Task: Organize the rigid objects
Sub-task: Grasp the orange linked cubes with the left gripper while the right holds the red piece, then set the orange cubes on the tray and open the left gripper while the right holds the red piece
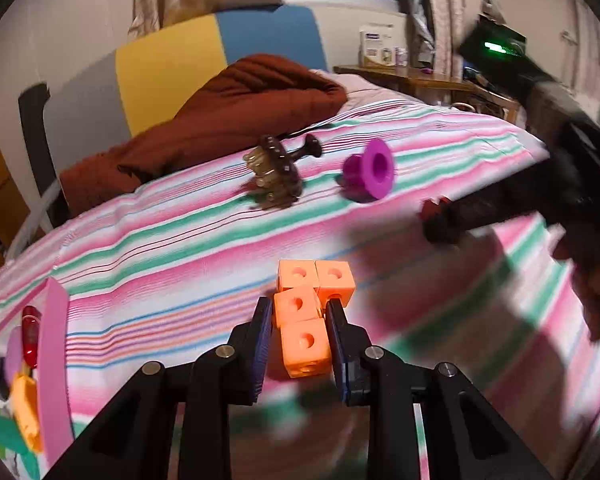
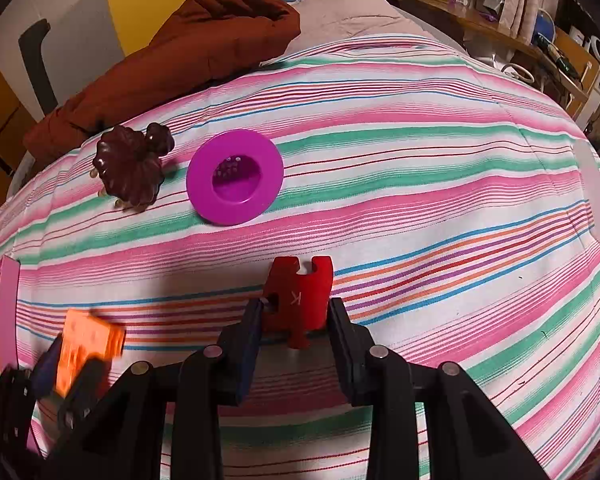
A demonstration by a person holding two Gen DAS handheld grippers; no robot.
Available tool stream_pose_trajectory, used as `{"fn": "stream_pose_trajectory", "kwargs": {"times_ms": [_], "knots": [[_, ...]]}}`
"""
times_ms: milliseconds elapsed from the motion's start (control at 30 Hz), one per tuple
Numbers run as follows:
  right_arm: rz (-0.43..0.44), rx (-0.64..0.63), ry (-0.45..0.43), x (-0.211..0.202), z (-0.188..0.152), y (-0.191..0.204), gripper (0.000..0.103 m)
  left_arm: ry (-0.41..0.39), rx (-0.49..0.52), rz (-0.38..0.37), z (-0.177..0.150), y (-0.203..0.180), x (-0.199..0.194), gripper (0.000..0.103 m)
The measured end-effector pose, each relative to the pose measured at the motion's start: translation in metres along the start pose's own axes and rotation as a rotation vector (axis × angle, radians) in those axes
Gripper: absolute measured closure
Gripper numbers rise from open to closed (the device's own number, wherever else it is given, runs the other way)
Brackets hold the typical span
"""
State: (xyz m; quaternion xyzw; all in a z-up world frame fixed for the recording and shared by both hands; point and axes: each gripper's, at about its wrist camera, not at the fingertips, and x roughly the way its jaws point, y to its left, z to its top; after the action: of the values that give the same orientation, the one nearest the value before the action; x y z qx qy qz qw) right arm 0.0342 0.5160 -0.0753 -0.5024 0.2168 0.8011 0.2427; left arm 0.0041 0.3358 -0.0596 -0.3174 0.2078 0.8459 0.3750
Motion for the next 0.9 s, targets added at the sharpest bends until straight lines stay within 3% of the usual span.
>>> {"fn": "stream_pose_trajectory", "kwargs": {"times_ms": [267,567,900], "knots": [[0.070,-0.045,0.001,-0.004,-0.010,0.022,0.071,-0.039,0.013,-0.001,-0.028,-0.001,-0.034,0.076],[0.169,-0.173,-0.014,-0.011,-0.028,0.072,0.071,-0.031,-0.112,-0.030,-0.067,0.025,-0.067,0.076],[0.210,-0.225,-0.014,-0.013,-0.042,0.086,0.071,-0.057,-0.200,-0.053,-0.106,0.056,-0.119,0.076]]}}
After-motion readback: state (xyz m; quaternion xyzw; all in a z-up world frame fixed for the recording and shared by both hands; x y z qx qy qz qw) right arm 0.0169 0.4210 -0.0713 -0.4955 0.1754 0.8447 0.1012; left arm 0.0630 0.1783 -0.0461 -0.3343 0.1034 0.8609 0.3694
